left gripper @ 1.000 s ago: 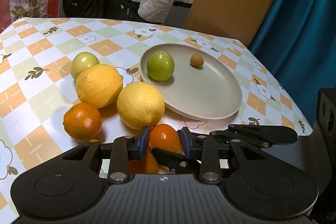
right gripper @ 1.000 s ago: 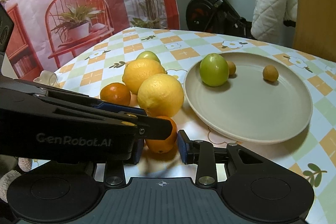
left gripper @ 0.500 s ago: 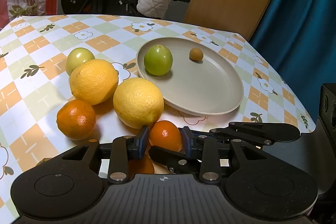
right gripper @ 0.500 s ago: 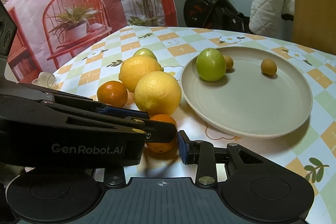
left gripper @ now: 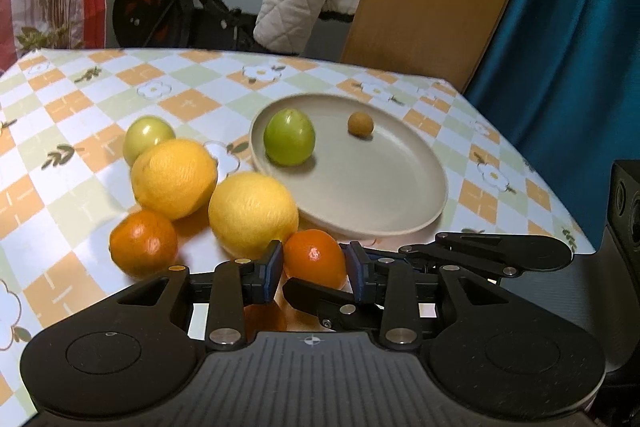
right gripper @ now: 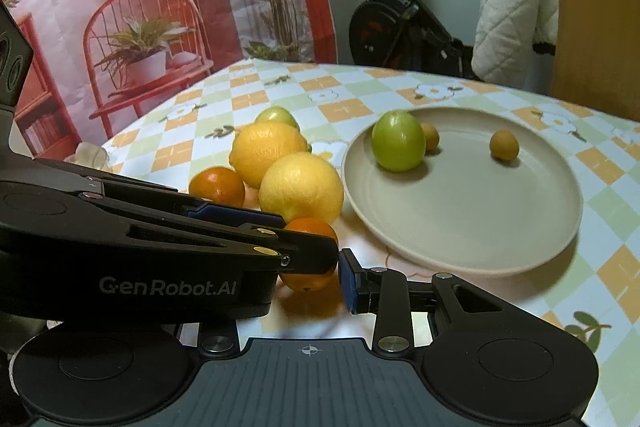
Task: Organize fruits
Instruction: 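Carry the tangerine over the plate and open the left tool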
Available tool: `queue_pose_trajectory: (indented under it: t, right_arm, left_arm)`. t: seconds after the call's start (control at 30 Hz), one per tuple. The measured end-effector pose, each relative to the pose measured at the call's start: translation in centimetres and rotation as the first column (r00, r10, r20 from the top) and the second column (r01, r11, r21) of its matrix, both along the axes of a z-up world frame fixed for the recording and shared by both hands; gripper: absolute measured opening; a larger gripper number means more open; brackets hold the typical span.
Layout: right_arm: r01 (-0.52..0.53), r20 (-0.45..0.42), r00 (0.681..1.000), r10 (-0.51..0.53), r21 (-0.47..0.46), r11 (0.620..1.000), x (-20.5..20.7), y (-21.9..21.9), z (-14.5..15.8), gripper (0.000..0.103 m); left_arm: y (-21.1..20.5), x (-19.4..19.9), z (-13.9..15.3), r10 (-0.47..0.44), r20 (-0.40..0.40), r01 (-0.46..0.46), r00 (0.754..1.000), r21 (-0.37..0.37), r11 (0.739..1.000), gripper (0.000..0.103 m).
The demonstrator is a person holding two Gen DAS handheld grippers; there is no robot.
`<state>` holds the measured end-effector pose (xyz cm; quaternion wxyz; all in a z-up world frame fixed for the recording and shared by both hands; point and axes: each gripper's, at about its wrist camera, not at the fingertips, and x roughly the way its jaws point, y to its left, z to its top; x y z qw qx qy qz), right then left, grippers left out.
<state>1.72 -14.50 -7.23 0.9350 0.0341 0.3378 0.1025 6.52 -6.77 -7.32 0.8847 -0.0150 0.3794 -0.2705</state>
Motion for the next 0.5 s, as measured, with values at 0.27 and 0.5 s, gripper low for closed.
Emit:
queue_pose_trajectory:
  t: [0.27,0.5]
  right_arm:
    - [0.04,0.047,0.998,-0.04,-0.004,0.999,-0.2,-1.1,1.2,0.031]
    - [0.083,0.079,0.993,-0.083,-0.001,0.997,0.4,-2.6,1.8,0.031]
  left_arm:
    - [-1.3,0.3,1.1,-0.029,0.04,0.029,0.999,-0.007,1.0,0.036]
    - [-3.1,1.4,1.7,-0.053,0.065,0.053,0.997,0.0,0.999,0.036]
